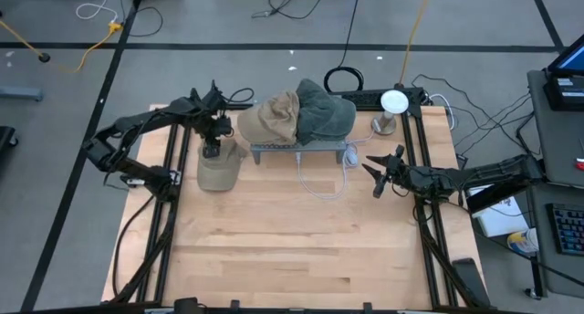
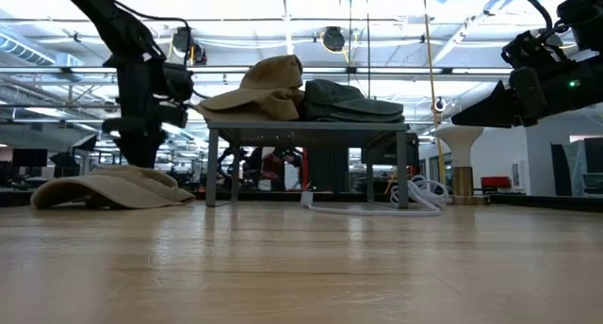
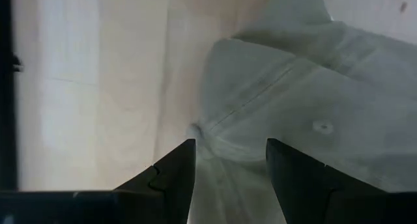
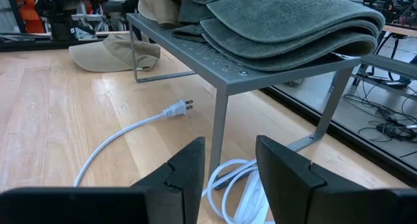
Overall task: Pick & Place hat
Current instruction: Stack the bottom brown cap on top of the brown caps on the shelf
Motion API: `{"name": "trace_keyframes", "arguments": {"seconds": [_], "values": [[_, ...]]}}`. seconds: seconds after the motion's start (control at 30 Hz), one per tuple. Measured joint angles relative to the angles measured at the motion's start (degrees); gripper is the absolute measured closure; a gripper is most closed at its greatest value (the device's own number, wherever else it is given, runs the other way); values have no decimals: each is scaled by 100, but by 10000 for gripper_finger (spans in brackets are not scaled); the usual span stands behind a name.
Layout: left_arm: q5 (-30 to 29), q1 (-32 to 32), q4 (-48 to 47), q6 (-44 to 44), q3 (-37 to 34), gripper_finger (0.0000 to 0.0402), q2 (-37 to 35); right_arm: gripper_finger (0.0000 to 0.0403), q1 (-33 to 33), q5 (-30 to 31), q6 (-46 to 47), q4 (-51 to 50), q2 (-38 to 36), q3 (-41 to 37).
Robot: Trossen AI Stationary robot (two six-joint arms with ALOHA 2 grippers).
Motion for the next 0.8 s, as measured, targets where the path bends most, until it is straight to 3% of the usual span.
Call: {"name": "trace_keyframes", "arguments": {"seconds": [0.1,0.37,0.8], "values": [[-24,0,228,-189,-99,211,161,273,0,0,0,0,0,1],[-902,-3,723,-620,-228,211,632,273,0,0,-1,0,-1,1],[-508,-261,1436,-622,-204,211,1157,273,0,1,0,2,-1,0]]}}
